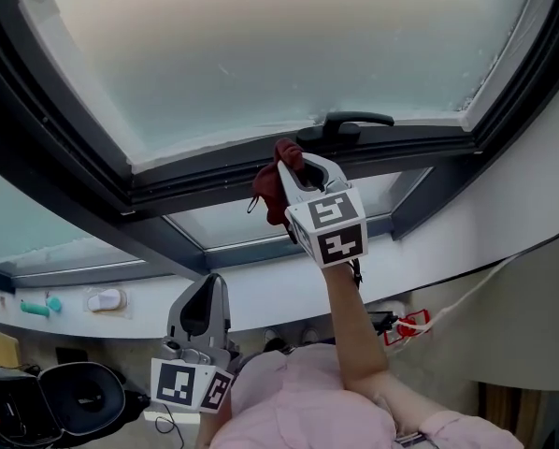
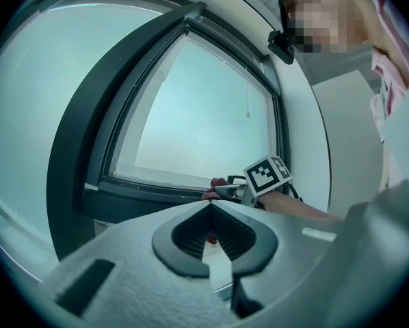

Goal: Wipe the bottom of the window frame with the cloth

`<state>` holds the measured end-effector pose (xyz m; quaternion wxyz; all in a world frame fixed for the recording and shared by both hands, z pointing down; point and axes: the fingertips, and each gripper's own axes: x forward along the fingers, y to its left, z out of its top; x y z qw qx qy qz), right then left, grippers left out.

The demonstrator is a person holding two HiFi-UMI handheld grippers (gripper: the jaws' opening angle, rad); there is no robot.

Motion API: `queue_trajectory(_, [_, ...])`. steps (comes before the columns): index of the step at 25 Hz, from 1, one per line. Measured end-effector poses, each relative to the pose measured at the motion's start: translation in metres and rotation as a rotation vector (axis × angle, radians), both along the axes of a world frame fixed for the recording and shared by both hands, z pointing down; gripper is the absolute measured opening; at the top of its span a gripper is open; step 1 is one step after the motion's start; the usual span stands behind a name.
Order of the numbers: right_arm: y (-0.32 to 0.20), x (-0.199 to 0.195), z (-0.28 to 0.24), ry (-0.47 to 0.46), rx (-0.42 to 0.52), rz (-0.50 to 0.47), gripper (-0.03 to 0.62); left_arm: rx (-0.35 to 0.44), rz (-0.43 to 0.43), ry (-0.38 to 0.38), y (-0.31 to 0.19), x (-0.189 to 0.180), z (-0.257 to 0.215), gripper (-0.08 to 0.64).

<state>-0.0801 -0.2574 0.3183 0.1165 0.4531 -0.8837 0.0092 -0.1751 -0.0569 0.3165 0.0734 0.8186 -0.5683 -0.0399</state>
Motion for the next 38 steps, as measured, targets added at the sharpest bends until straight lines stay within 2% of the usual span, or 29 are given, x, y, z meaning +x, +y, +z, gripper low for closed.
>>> queue_trajectory(28, [-0.014, 0.074, 0.001, -0.022, -0.005, 0.133, 0.064, 0.002, 0.057, 0.004, -0.009, 0.027, -0.004, 0.001])
queue_trajectory(33, [-0.023, 0.065, -0.007, 0.028, 0.070, 0.168, 0.063, 0.010, 0.042, -0.013, -0.015, 0.019, -0.006, 0.000])
queue_trajectory(38, [-0.013, 0.069, -0.002, 0.063, 0.147, 0.270, 0.061, -0.048, 0.076, -0.047, -0.013, 0.017, 0.007, 0.001])
